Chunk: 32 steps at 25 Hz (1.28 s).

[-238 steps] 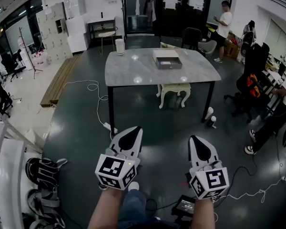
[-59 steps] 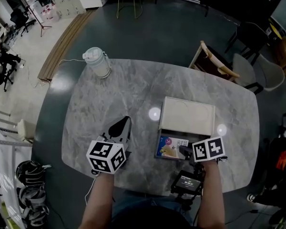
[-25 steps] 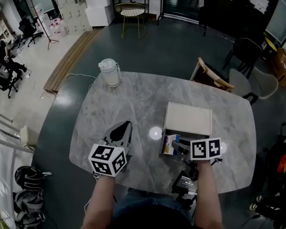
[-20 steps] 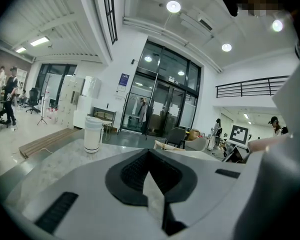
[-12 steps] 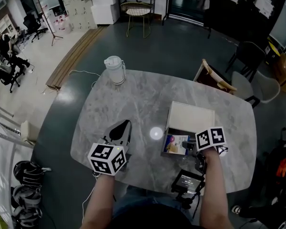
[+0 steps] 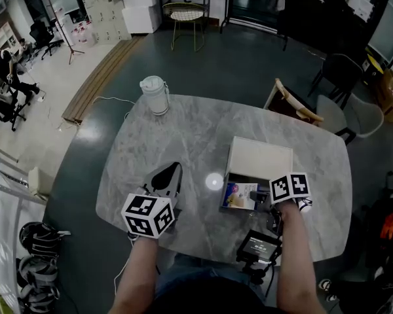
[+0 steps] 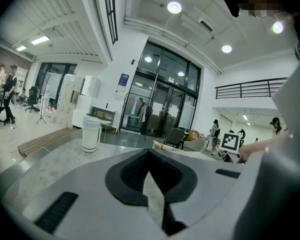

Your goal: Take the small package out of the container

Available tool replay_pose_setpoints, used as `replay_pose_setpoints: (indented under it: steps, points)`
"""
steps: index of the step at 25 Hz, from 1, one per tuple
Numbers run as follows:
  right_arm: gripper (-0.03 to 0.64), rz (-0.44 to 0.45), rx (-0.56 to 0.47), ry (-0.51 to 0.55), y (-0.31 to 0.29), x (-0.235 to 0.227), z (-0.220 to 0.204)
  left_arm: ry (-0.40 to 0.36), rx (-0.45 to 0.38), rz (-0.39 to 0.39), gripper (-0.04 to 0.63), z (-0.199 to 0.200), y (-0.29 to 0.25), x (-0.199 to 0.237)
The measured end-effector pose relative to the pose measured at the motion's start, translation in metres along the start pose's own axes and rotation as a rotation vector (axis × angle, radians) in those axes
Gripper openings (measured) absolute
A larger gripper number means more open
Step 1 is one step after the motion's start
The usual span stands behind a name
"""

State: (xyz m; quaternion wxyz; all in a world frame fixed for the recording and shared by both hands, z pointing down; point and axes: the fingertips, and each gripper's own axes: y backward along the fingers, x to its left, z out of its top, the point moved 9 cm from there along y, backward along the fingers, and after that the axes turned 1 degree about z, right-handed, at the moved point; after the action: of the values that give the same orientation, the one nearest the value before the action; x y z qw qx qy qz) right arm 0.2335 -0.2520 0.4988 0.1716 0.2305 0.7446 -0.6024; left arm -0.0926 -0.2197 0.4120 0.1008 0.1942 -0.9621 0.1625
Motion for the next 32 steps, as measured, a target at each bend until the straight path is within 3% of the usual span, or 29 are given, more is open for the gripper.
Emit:
replay_pose_setpoints:
  steps: [4, 21, 27, 32]
  points:
    - [0.099, 0.009, -0.023, -0.028, 0.003, 0.001, 0.001, -0.015, -0.006, -0.009, 0.008, 0.006, -0.003, -0.003]
    - [0.095, 0.041, -0.162, 0.111, 0.046, 0.032, 0.004, -0.055, -0.103, -0.022, 0.008, 0.039, -0.004, -0.006]
    - [0.095, 0.038, -0.281, 0.171, 0.064, 0.042, 0.008, -0.068, -0.131, -0.048, 0.008, 0.048, -0.008, -0.013]
    - [0.095, 0.063, -0.438, 0.29, 0.078, 0.055, 0.014, -0.074, -0.142, -0.062, 0.008, 0.051, -0.01, -0.016]
